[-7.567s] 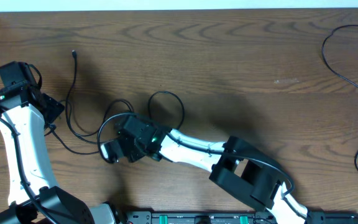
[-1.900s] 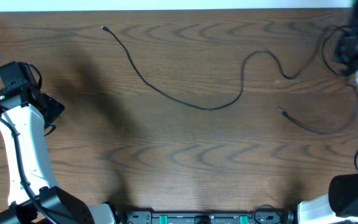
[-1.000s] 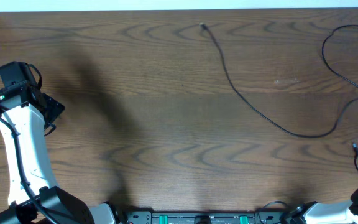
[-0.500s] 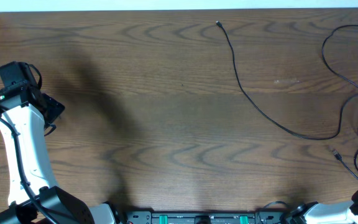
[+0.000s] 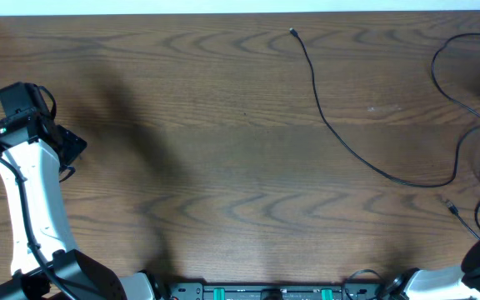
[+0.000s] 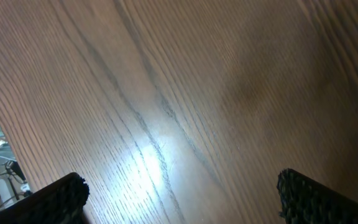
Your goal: Untangle cables
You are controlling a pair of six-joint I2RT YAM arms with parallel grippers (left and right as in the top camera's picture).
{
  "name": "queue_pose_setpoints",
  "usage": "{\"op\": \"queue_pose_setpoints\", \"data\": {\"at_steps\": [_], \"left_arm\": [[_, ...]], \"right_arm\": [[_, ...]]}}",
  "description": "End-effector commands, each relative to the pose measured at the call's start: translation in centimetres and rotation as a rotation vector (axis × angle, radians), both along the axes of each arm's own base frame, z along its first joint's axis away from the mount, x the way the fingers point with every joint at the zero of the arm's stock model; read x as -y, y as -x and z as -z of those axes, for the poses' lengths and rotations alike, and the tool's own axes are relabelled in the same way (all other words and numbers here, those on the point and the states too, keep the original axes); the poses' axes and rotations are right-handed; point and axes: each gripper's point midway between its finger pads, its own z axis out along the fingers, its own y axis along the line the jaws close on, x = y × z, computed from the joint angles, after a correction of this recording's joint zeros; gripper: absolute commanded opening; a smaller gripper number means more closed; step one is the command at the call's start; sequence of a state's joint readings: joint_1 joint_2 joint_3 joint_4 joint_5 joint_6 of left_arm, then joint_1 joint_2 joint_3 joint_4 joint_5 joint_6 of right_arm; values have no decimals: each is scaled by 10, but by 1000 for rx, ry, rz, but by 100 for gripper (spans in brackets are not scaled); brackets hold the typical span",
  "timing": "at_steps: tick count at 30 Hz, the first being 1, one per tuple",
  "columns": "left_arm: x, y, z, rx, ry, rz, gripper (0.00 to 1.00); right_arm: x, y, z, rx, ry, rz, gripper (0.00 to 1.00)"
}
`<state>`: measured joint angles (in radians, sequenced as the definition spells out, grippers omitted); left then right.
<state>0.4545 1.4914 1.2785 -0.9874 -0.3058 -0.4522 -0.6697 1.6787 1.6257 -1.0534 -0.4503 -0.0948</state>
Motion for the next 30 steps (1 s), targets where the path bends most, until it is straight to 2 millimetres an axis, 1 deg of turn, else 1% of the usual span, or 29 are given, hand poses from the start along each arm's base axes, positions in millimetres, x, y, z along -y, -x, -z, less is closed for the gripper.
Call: {"op": "queue_pose_setpoints", "data": {"at_steps": [1, 4, 6, 8, 9, 14, 16, 21, 24, 26, 30], "left_arm": [[-2, 4, 4, -18, -5, -22, 98], [-2, 4, 4, -18, -5, -22, 98], [-2, 4, 4, -18, -5, -22, 98], [-2, 4, 4, -18, -5, -22, 98], [-2, 4, 4, -18, -5, -22, 98], [-2, 4, 4, -18, -5, -22, 98], [-2, 4, 4, -18, -5, -22, 98], [-2, 4, 4, -18, -5, -22, 98], [-2, 4, 4, -18, -5, -22, 98], [-2, 4, 4, -18, -5, -22, 98], [-2, 4, 4, -18, -5, -22, 98]], "right_arm": [[-53, -17, 7, 24, 10, -194, 99], [-86, -27, 24, 8, 16, -283, 99], [-109, -32, 38, -12, 40, -339, 99], [-128, -35, 51, -28, 59, -386, 99], [-140, -36, 58, -33, 66, -416, 99], [-193, -39, 85, -26, 76, -540, 99], [-207, -39, 95, -27, 89, -558, 99], [-230, -44, 115, -32, 172, -552, 99], [-245, -50, 121, -28, 213, -553, 99], [-260, -54, 123, -11, 214, -571, 99], [-281, -63, 129, -7, 213, -581, 99]]}}
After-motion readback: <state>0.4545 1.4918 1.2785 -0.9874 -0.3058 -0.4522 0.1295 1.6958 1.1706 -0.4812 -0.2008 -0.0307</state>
